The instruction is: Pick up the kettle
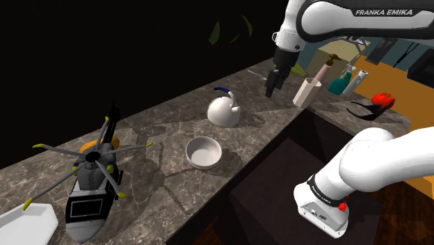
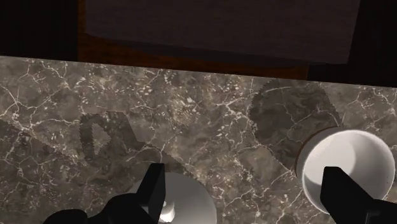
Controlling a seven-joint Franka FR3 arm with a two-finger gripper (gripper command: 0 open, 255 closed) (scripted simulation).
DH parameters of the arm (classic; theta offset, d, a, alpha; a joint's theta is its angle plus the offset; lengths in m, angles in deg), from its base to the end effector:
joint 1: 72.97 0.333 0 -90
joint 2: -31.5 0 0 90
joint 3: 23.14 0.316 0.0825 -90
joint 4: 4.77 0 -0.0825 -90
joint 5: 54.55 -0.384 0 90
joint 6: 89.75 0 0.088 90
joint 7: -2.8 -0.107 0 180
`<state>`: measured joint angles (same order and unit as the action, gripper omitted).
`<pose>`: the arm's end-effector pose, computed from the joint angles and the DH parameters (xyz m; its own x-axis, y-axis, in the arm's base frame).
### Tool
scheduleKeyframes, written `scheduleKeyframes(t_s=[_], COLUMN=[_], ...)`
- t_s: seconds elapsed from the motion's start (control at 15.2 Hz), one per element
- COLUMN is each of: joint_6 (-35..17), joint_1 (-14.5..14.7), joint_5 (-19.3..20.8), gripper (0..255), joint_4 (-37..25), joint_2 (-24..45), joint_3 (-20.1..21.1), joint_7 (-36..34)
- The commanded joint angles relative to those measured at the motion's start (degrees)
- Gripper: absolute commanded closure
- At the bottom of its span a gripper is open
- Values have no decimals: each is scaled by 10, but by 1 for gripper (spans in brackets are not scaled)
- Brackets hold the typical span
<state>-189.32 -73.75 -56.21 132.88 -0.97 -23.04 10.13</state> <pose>0.3693 -0.0017 0.5079 0.9894 0.1107 -0.0936 0.1074 -0.9934 -0.0393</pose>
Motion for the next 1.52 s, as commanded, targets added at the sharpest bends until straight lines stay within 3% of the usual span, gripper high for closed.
scheduleKeyframes(t_s=[0.0, 0.59, 1.19, 1.45], joint_6=[-28, -106, -128, -154], joint_1=[-3, -18, -30, -31], joint_5=[3, 15, 20, 20], gripper=[0, 0, 0, 0], joint_4=[-16, -119, -277, -266], joint_2=[51, 267, 483, 498], joint_3=[-1, -10, -22, -22], joint_7=[-3, -14, -24, -24])
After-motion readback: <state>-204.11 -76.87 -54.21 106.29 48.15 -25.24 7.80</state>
